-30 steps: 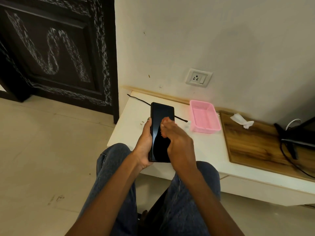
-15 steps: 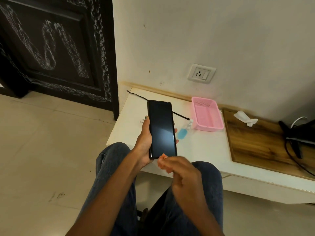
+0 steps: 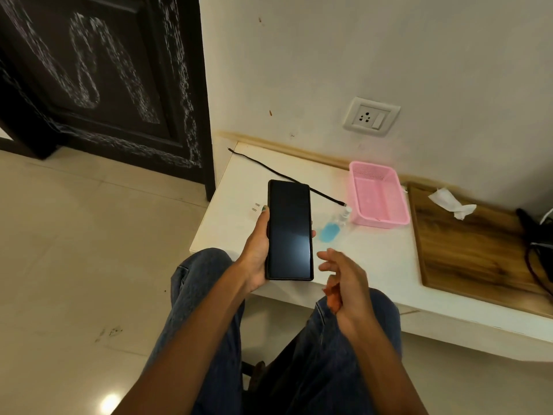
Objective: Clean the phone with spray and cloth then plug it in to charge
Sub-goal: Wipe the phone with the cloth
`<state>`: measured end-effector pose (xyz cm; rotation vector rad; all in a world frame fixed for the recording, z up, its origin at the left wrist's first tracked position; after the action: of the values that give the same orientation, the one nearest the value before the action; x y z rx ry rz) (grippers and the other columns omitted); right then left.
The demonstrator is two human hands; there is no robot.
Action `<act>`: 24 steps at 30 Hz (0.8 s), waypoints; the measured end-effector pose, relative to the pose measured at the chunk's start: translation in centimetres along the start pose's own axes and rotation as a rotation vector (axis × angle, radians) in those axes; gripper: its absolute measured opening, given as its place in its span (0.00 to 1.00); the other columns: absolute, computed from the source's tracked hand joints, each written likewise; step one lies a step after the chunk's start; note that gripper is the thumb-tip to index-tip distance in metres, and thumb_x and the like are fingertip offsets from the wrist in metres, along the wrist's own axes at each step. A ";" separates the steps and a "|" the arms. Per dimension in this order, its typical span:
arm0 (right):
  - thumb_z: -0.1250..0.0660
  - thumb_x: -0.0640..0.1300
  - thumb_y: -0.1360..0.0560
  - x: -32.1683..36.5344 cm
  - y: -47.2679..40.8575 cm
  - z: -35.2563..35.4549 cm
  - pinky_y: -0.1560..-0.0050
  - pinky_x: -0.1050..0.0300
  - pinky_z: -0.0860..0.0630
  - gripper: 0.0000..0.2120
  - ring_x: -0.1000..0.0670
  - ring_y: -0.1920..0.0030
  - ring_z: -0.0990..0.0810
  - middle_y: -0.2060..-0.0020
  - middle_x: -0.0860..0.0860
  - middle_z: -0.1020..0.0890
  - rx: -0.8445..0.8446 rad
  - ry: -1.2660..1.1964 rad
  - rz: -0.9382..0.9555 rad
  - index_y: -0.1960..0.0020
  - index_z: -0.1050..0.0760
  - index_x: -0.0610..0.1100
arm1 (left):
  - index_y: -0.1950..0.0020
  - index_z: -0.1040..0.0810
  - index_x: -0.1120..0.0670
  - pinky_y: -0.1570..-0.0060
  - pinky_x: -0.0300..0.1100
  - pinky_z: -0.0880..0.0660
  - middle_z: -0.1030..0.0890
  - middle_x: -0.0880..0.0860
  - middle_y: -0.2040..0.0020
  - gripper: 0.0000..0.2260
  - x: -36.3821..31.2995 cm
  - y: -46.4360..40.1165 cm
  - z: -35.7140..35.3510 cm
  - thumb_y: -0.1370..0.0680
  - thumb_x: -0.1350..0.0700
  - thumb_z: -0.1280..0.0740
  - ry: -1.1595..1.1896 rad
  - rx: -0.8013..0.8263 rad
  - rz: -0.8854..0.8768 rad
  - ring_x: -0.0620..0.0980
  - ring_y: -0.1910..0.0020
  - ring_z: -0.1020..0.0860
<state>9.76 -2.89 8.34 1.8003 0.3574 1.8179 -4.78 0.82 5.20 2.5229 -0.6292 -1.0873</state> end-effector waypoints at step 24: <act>0.35 0.42 0.24 -9.2 -9.1 -1.8 0.76 0.62 0.44 0.12 0.55 0.83 0.41 0.85 0.52 0.35 -0.142 -0.057 -0.490 0.66 0.25 0.44 | 0.42 0.22 0.54 0.64 0.43 0.20 0.16 0.55 0.52 0.24 3.9 -9.7 6.6 0.21 0.37 0.45 -0.314 -0.280 0.288 0.52 0.56 0.16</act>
<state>9.27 -0.24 -4.43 1.5002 0.5752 1.4095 -4.70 6.32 -5.84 1.9719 -0.8278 -1.3640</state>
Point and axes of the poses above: each hand's wrist, its own y-axis away from the middle knuckle, its own z-axis out of the back of the hand, x = y × z, the point moved 8 cm from there along -y, towards the middle knuckle
